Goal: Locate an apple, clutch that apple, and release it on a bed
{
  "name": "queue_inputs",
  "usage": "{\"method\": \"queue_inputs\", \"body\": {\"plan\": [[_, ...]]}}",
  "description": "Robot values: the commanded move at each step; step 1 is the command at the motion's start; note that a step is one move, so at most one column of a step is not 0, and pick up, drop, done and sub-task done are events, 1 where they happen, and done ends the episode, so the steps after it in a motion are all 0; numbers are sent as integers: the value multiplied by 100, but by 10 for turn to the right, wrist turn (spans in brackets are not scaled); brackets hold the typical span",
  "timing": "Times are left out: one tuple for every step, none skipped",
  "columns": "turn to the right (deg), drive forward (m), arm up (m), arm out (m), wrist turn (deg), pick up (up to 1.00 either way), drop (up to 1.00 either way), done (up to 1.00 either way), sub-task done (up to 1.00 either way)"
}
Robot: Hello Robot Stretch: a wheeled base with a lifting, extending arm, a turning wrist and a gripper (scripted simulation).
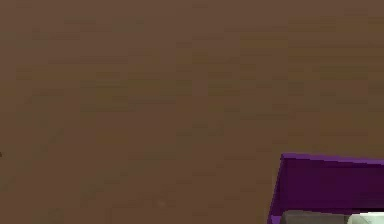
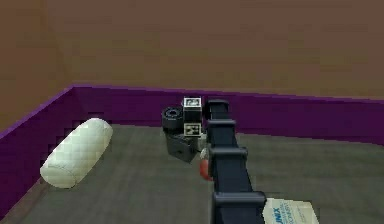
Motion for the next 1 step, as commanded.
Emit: {"method": "queue_inputs", "body": {"plan": [[0,0,0,0,0,0,0,100,0]]}}
